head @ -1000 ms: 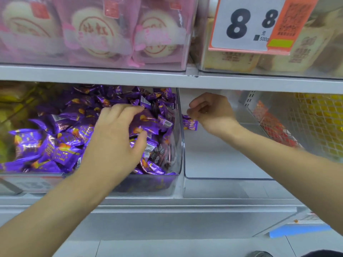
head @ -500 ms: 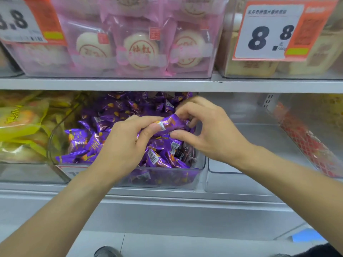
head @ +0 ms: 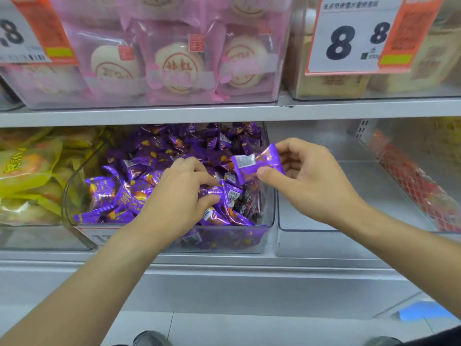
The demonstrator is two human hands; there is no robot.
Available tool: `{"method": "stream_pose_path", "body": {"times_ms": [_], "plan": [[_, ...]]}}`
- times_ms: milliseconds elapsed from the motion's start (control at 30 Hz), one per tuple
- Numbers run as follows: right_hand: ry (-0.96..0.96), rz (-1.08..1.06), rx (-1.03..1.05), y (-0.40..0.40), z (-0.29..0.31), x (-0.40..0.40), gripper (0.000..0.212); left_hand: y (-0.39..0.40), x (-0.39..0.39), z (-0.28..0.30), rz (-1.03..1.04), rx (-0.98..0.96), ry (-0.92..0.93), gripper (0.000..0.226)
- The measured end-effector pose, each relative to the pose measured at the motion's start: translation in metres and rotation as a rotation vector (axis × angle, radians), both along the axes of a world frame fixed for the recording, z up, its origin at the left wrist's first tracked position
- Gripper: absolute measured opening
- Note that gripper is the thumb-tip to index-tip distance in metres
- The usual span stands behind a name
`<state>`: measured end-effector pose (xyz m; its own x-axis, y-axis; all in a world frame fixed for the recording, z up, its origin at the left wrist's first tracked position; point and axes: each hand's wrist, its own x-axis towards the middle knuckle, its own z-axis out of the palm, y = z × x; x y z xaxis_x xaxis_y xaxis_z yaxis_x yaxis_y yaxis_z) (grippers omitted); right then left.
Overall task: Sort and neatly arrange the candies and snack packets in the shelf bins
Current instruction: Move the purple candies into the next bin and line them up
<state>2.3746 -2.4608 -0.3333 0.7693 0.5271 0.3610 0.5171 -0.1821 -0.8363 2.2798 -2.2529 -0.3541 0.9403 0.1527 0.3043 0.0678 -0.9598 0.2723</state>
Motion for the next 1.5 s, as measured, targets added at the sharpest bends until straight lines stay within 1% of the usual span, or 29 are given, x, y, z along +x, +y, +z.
{"method": "stream_pose_path", "body": {"times_ms": [67, 100, 200, 267, 367, 400, 433, 500, 567, 633, 667, 733, 800, 867, 900, 967, 1033, 1067, 1133, 1167, 1200, 1267, 1333, 1433, 1500], "plan": [[0.051, -0.041, -0.006, -0.005, 0.001, 0.001, 0.016, -0.007, -0.002, 0.005, 0.016, -0.093, -0.082, 0.023], [0.1, -0.03, 0.014, -0.008, 0.002, 0.0, 0.017, -0.011, -0.004, 0.01, 0.033, -0.171, -0.125, 0.023], [0.311, 0.054, 0.15, -0.013, 0.006, -0.003, 0.018, -0.027, -0.008, 0.02, 0.094, -0.429, -0.28, 0.03], [0.438, 0.063, 0.222, -0.016, 0.007, -0.004, 0.015, -0.036, -0.01, 0.026, 0.105, -0.63, -0.335, 0.035], [0.59, 0.067, 0.298, -0.018, 0.012, -0.005, 0.01, -0.041, -0.009, 0.024, 0.089, -0.926, -0.268, 0.047], [0.615, 0.071, 0.301, -0.019, 0.014, -0.005, 0.01, -0.041, -0.008, 0.021, 0.089, -1.006, -0.235, 0.052], [0.622, 0.069, 0.292, -0.021, 0.014, -0.006, 0.011, -0.043, -0.009, 0.019, 0.095, -1.082, -0.207, 0.052], [0.589, 0.062, 0.248, -0.023, 0.013, -0.008, 0.016, -0.048, -0.008, 0.017, 0.089, -1.255, -0.158, 0.04], [0.517, 0.069, 0.21, -0.024, 0.01, -0.008, 0.019, -0.058, -0.008, 0.019, 0.083, -1.459, -0.091, 0.033], [0.44, 0.102, 0.212, -0.024, 0.009, -0.01, 0.008, -0.065, -0.01, 0.021, 0.059, -1.578, 0.01, 0.03], [0.394, 0.126, 0.202, -0.023, 0.008, -0.011, 0.009, -0.067, -0.011, 0.021, 0.04, -1.603, 0.055, 0.03], [0.273, 0.166, 0.132, -0.023, 0.005, -0.011, 0.025, -0.07, -0.012, 0.019, 0.01, -1.631, 0.106, 0.033], [0.223, 0.205, 0.094, -0.023, 0.002, -0.011, 0.037, -0.071, -0.014, 0.019, -0.003, -1.617, 0.115, 0.034], [0.287, 0.25, 0.133, -0.024, 0.002, -0.01, 0.043, -0.07, -0.015, 0.017, -0.001, -1.561, 0.108, 0.035], [0.321, 0.268, 0.155, -0.025, 0.002, -0.01, 0.041, -0.069, -0.016, 0.016, 0.008, -1.53, 0.101, 0.035], [0.323, 0.277, 0.182, -0.025, 0.001, -0.009, 0.03, -0.068, -0.016, 0.015, 0.024, -1.484, 0.08, 0.035], [0.329, 0.266, 0.205, -0.025, 0.001, -0.009, 0.03, -0.069, -0.016, 0.016, 0.027, -1.457, 0.058, 0.034], [0.365, 0.267, 0.221, -0.026, 0.0, -0.009, 0.036, -0.07, -0.016, 0.016, 0.024, -1.447, 0.047, 0.034], [0.46, 0.262, 0.252, -0.026, 0.001, -0.008, 0.056, -0.071, -0.016, 0.014, 0.013, -1.427, 0.026, 0.034], [0.489, 0.246, 0.262, -0.026, 0.001, -0.008, 0.063, -0.07, -0.015, 0.013, 0.007, -1.405, 0.011, 0.034], [0.508, 0.227, 0.266, -0.026, 0.002, -0.007, 0.065, -0.07, -0.015, 0.011, 0.004, -1.375, -0.007, 0.033], [0.528, 0.193, 0.263, -0.025, 0.004, -0.008, 0.059, -0.07, -0.014, 0.011, -0.001, -1.331, -0.054, 0.031], [0.567, 0.164, 0.279, -0.024, 0.006, -0.009, 0.053, -0.07, -0.014, 0.012, 0.01, -1.332, -0.103, 0.027], [0.62, 0.111, 0.283, -0.025, 0.011, -0.009, 0.045, -0.07, -0.015, 0.014, 0.055, -1.323, -0.126, 0.021], [0.652, 0.098, 0.29, -0.025, 0.014, -0.008, 0.038, -0.07, -0.015, 0.014, 0.073, -1.265, -0.148, 0.018]]}}
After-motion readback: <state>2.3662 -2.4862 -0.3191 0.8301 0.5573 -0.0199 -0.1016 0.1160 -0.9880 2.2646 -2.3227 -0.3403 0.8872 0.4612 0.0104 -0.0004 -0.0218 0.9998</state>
